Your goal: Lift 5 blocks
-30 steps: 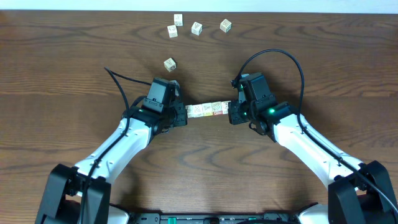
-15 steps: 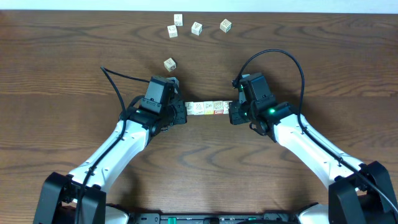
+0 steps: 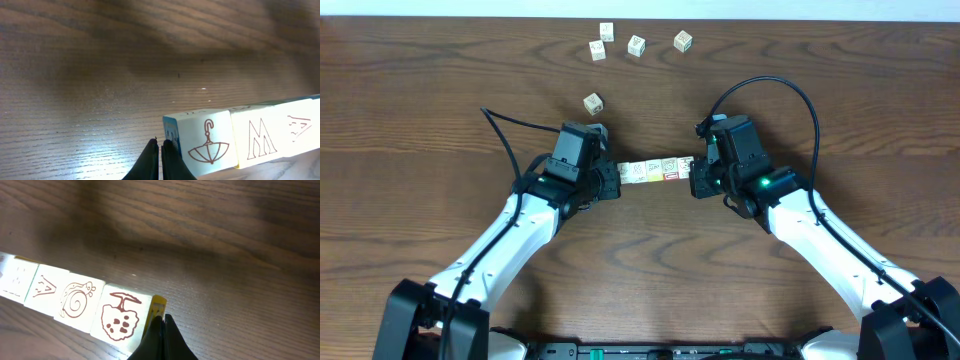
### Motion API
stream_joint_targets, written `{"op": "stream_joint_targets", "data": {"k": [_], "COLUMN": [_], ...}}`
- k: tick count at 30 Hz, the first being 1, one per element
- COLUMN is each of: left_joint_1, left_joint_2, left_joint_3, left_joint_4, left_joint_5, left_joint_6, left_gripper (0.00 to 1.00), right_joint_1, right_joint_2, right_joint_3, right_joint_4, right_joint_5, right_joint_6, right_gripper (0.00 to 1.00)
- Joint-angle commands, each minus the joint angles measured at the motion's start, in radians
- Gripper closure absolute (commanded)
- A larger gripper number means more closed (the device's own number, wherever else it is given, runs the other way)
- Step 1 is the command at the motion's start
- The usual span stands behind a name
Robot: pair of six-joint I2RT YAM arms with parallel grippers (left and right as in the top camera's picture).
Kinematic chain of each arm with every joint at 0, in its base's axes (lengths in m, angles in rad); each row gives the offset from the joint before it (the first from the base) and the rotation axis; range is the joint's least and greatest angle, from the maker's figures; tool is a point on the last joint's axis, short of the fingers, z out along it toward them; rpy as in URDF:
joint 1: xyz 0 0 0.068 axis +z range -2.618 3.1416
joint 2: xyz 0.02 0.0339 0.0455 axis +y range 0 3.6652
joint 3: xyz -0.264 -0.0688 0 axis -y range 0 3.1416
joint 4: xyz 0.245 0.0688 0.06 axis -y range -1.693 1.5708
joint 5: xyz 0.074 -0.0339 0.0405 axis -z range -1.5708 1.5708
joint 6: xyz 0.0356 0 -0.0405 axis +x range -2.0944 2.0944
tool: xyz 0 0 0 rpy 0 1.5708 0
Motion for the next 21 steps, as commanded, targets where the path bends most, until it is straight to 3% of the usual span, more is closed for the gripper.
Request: {"op": "stream_joint_targets", "data": {"k": [1,21], "left_joint_1": [-0.047,-0.047], "left_joint_2": [-0.062,-0.073], "left_joint_3": [0.081,0.081], "left_joint_4": [0.044,0.044], "left_joint_5": [0.243,0.243], "left_joint_6": [-0.005,-0.005], "left_gripper": [0.93,0.93], "right_joint_1": [0.089,0.089], "right_joint_2": [-0.008,-0.038], "right_joint_3": [0.011,0.011], "right_joint_4": [0.021,0.013], "right_joint_5": [-0.317,-0.317], "right_joint_6": [-0.005,-0.005], "right_gripper": [0.99,0.99]}}
